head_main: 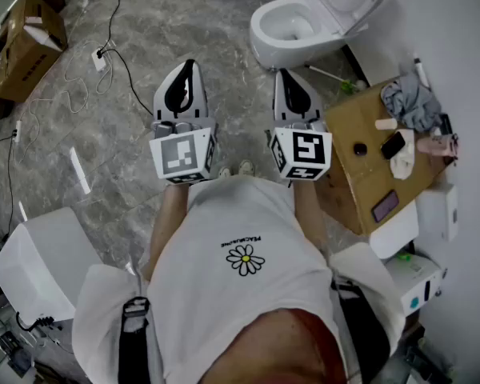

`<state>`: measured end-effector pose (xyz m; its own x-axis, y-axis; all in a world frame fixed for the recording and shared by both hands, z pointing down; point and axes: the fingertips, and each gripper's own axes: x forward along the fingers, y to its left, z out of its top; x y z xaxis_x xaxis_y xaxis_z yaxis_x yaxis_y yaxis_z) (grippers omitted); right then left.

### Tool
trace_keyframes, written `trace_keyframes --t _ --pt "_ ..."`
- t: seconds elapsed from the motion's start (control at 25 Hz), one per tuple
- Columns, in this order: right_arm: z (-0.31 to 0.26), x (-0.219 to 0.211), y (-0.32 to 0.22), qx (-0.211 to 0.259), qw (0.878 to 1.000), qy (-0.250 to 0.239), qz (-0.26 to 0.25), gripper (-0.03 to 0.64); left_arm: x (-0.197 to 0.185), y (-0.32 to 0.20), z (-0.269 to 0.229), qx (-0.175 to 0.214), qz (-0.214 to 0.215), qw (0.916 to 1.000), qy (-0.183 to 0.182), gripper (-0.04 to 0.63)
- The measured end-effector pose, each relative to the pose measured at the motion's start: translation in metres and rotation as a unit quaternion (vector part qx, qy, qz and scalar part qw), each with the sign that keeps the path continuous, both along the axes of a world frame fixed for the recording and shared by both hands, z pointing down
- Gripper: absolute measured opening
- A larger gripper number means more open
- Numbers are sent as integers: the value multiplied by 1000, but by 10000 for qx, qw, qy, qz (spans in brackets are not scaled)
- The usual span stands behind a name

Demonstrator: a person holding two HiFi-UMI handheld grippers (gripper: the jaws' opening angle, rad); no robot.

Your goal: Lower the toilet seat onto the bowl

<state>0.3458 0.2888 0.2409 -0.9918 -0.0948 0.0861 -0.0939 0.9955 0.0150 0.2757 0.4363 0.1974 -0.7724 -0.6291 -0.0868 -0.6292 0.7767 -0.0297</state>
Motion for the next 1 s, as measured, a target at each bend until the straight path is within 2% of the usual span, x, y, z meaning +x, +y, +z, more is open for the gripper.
trace_keyframes --t 0.56,0.76,1.0 --pt "4 3 -8 -59 10000 3 25 29 -5 0 5 -47 -66 10000 49 20" --pt "14 2 -10 315 9993 201 -27 31 -5 -5 8 -59 -130 9998 100 20" --pt "22 4 -30 158 9996 210 -117 31 -6 -16 15 -121 -232 9996 54 20"
